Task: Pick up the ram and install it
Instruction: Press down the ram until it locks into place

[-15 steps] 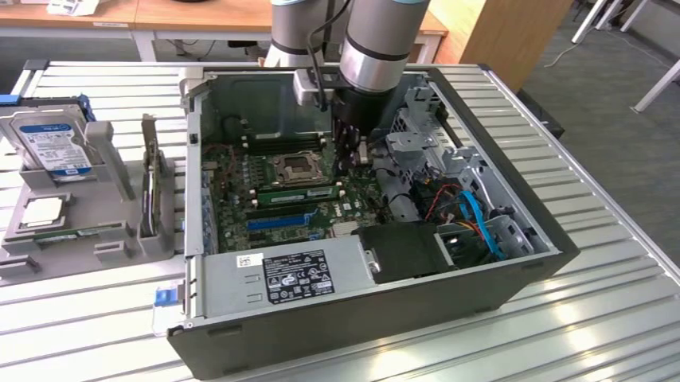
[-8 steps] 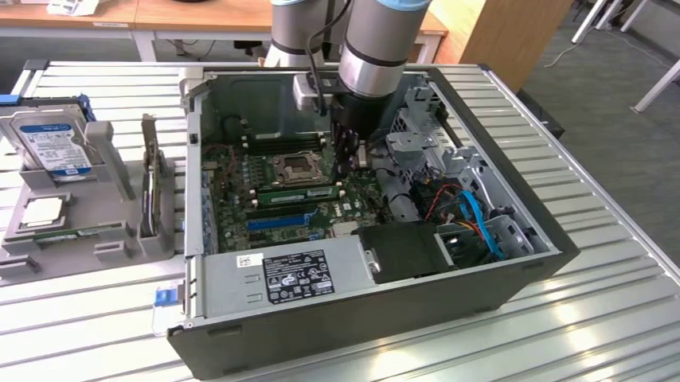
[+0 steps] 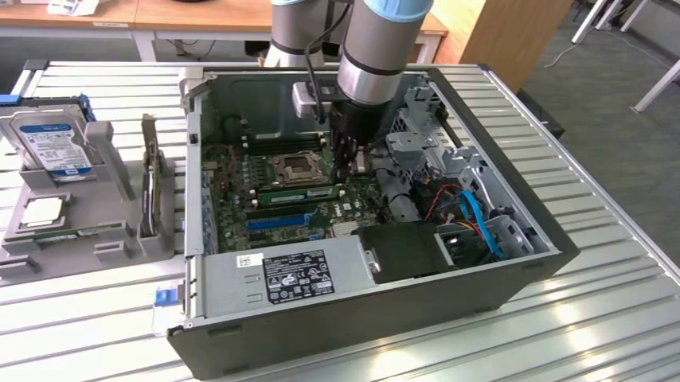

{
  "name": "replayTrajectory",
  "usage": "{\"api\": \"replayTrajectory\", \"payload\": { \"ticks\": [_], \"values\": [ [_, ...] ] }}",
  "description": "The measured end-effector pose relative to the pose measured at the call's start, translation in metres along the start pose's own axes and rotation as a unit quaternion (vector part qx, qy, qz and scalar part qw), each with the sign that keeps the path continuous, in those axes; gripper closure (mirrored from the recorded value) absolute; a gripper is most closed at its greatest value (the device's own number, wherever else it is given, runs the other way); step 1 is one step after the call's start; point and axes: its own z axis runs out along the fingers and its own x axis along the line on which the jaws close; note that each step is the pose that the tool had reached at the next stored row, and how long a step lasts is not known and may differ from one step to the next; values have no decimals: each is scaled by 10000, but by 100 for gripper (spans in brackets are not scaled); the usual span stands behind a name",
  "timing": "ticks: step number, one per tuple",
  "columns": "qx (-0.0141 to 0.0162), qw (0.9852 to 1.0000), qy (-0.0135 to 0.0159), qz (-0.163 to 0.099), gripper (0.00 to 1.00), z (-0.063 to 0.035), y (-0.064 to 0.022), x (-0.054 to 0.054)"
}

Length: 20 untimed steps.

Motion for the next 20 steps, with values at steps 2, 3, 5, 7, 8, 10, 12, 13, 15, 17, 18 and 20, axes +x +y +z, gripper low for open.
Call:
{"api": "replayTrajectory", "payload": {
  "ticks": [2, 3, 5, 7, 8, 10, 12, 13, 15, 17, 18, 20],
  "values": [
    [0, 10000, 0, 0, 90, 24, -1, 1],
    [0, 10000, 0, 0, 90, 34, -2, 1],
    [0, 10000, 1, 0, 90, 38, -1, 2],
    [0, 10000, 1, 0, 90, 38, -1, 2],
    [0, 10000, 0, 1, 90, 40, -2, 2],
    [0, 10000, 0, 1, 90, 45, -11, 2],
    [0, 10000, 1, 1, 90, 45, -13, 2],
    [0, 10000, 1, 1, 90, 46, -13, 2],
    [1, 10000, -3, 0, 90, 57, -15, 2],
    [0, 10000, -1, 0, 90, 70, -15, 3],
    [0, 10000, -1, 0, 90, 76, -15, 3],
    [0, 10000, -1, 0, 90, 78, -15, 4]
  ]
}}
